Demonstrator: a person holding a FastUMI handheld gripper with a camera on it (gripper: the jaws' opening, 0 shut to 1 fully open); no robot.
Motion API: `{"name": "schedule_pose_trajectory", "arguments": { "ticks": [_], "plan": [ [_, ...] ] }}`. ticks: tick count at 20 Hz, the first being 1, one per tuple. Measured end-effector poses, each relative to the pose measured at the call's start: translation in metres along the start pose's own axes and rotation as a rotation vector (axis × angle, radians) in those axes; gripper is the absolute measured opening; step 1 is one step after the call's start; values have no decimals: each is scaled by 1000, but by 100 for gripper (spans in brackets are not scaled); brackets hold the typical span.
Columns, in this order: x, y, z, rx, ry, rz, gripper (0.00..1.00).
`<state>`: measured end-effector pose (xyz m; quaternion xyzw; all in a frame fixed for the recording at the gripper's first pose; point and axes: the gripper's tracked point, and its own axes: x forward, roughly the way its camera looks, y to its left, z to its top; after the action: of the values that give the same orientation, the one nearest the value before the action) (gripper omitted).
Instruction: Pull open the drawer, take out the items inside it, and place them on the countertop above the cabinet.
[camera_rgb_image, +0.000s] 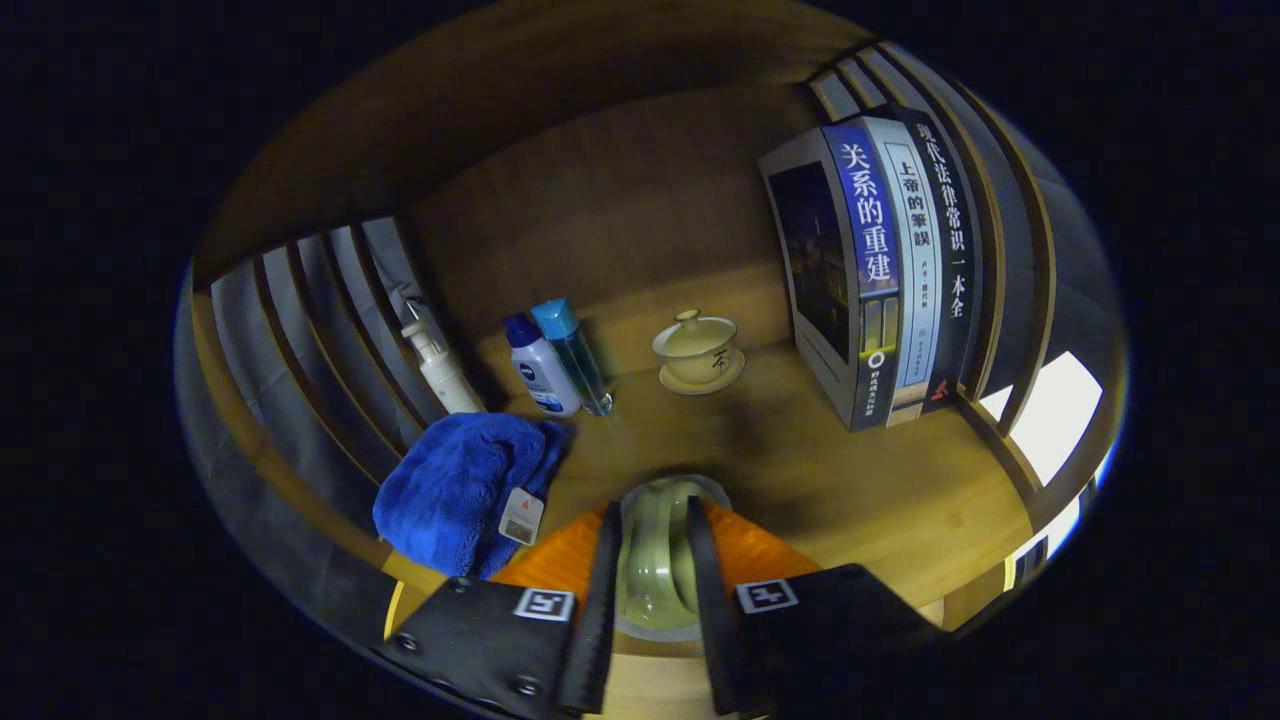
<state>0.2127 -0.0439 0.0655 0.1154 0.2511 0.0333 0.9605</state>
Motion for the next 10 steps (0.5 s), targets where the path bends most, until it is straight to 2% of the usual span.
{"name": "schedule_pose_trajectory", "arguments": {
  "ticks": [5, 10],
  "plan": [
    [2, 0, -4, -4, 10, -1, 91],
    [-1, 1, -4, -9, 8, -9, 97]
  ]
}}
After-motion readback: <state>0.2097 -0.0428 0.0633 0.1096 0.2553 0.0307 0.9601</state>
